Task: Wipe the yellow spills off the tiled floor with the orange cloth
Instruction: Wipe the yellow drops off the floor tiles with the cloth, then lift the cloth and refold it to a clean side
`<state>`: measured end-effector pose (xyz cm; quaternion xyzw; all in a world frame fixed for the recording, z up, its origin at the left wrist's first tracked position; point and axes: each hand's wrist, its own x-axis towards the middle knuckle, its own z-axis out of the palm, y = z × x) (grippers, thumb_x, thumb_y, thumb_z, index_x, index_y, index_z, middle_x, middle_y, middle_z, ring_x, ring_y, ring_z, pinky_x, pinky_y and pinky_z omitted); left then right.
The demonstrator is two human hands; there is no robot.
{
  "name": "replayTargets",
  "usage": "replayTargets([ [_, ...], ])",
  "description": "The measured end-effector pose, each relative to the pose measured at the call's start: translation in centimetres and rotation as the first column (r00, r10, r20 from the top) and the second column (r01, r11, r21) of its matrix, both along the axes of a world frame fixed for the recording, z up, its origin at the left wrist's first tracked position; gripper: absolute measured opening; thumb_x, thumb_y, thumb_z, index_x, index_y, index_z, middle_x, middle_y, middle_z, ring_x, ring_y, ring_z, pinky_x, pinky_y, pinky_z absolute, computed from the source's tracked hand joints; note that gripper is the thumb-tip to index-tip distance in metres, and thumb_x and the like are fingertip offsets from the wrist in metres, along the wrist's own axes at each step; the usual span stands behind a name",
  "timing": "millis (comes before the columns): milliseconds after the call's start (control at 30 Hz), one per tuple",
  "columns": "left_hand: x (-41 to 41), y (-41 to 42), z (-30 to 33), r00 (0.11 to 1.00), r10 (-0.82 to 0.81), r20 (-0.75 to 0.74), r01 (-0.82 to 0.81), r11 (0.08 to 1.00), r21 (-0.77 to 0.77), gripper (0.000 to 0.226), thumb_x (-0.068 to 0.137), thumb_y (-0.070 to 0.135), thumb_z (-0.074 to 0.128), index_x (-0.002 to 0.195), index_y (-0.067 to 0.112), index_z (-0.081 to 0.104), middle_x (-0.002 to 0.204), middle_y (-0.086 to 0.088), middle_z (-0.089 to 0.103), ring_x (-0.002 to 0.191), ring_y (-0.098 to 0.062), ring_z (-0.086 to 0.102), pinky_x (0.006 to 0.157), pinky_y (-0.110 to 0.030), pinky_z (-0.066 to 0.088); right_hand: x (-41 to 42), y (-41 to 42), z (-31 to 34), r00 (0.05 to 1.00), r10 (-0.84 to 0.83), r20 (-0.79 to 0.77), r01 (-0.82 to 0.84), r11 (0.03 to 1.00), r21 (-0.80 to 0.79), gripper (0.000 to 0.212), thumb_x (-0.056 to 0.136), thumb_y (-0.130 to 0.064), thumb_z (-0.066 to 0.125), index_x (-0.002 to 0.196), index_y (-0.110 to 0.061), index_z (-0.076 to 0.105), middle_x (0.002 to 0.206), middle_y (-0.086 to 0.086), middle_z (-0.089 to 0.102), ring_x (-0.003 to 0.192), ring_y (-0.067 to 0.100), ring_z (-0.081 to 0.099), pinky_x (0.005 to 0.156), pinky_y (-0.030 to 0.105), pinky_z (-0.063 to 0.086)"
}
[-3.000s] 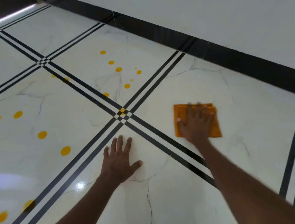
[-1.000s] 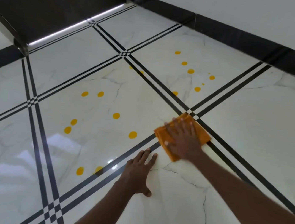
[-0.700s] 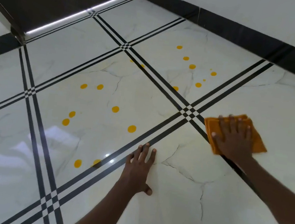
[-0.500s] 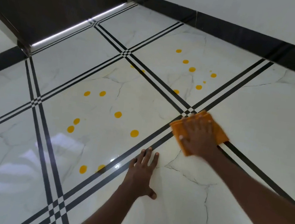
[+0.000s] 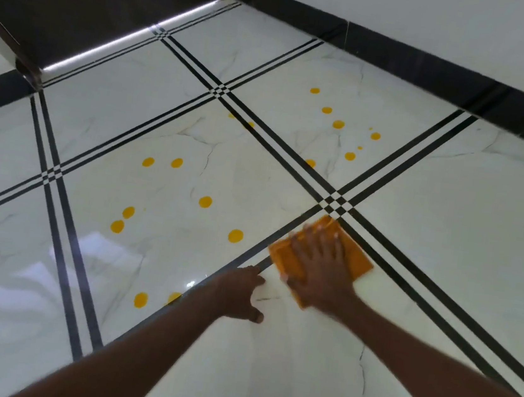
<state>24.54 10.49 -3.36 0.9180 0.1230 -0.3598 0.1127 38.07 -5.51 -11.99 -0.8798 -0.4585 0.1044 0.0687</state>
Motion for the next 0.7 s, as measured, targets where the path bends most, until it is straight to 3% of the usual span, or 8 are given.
replayTargets([
  [100,1.7,1.9,4.1,0.990,-0.074,-0.121,0.080,0.996,0.043,0.062,0.088,0.053,0.065,0.136,0.014,0.058,0.137,-0.006,0.060,0.127,-0.025,0.055,0.106,-0.036,0.044,-3.0,0.2,1.0,0.988,0.134,-0.070,-0.137,0.990,-0.028,0.072,0.098,-0.053,0.037,0.162,-0.031,0.016,0.170,0.012,0.020,0.156,0.039,0.017,0.122,0.064,0.017],
  [200,3.3,3.1,9.1,0.986,-0.117,-0.123,0.130,0.986,0.105,0.062,0.089,0.059,0.062,0.131,0.013,0.062,0.131,-0.006,0.063,0.122,-0.026,0.057,0.102,-0.036,0.046,-0.8,2.2,4.7,0.960,0.115,-0.257,-0.145,0.984,-0.103,0.061,0.102,-0.033,0.046,0.159,-0.032,0.025,0.167,0.006,0.029,0.153,0.031,0.026,0.123,0.054,0.025],
  [300,4.7,3.5,13.2,0.996,-0.091,-0.006,0.092,0.991,0.102,0.062,0.087,0.062,0.061,0.134,0.021,0.059,0.135,-0.002,0.060,0.126,-0.024,0.054,0.103,-0.037,0.045,1.6,3.3,11.1,0.879,-0.031,-0.476,0.041,0.999,0.011,0.035,0.107,-0.028,0.040,0.136,-0.022,0.059,0.124,0.009,0.066,0.117,0.027,0.062,0.092,0.034,0.049],
  [367,5.1,3.7,15.5,0.996,-0.053,0.076,0.048,0.996,0.071,0.062,0.089,0.063,0.057,0.136,0.023,0.057,0.135,-0.002,0.060,0.127,-0.023,0.053,0.105,-0.039,0.044,2.8,4.0,15.5,0.872,-0.070,-0.485,0.102,0.994,0.039,0.033,0.107,-0.031,0.041,0.114,-0.012,0.067,0.098,0.008,0.068,0.095,0.025,0.066,0.072,0.029,0.046],
  [400,5.1,3.9,16.5,0.991,-0.031,0.127,0.024,0.998,0.052,0.061,0.091,0.061,0.056,0.138,0.023,0.056,0.136,-0.002,0.060,0.128,-0.022,0.052,0.106,-0.040,0.043,3.0,4.2,17.6,0.872,-0.069,-0.485,0.099,0.994,0.037,0.034,0.107,-0.033,0.044,0.110,-0.010,0.069,0.095,0.009,0.068,0.092,0.023,0.065,0.070,0.029,0.044],
  [533,4.1,5.1,18.9,0.923,0.209,0.322,-0.167,0.974,-0.153,0.066,0.089,0.052,0.065,0.145,0.021,0.049,0.137,-0.003,0.060,0.123,-0.019,0.058,0.104,-0.033,0.044,2.7,5.1,25.5,0.795,-0.030,-0.606,0.185,0.963,0.195,0.027,0.101,-0.034,0.058,0.117,-0.018,0.073,0.101,0.006,0.074,0.096,0.021,0.070,0.083,0.033,0.053],
  [600,3.4,5.8,19.7,0.845,0.353,0.402,-0.255,0.926,-0.278,0.062,0.085,0.049,0.072,0.138,0.021,0.055,0.129,-0.001,0.065,0.117,-0.016,0.062,0.098,-0.029,0.047,1.9,5.2,28.7,0.725,-0.017,-0.689,0.303,0.906,0.297,0.026,0.099,-0.030,0.064,0.122,-0.022,0.071,0.102,0.002,0.074,0.095,0.017,0.070,0.076,0.028,0.054],
  [700,2.4,7.0,21.2,0.703,0.540,0.463,-0.309,0.818,-0.486,0.041,0.084,0.045,0.076,0.113,0.017,0.070,0.110,0.000,0.073,0.107,-0.015,0.067,0.098,-0.037,0.053,1.0,5.9,32.0,0.610,-0.020,-0.792,0.428,0.849,0.308,0.026,0.097,-0.028,0.066,0.123,-0.029,0.062,0.102,-0.004,0.068,0.089,0.010,0.064,0.066,0.024,0.048],
])
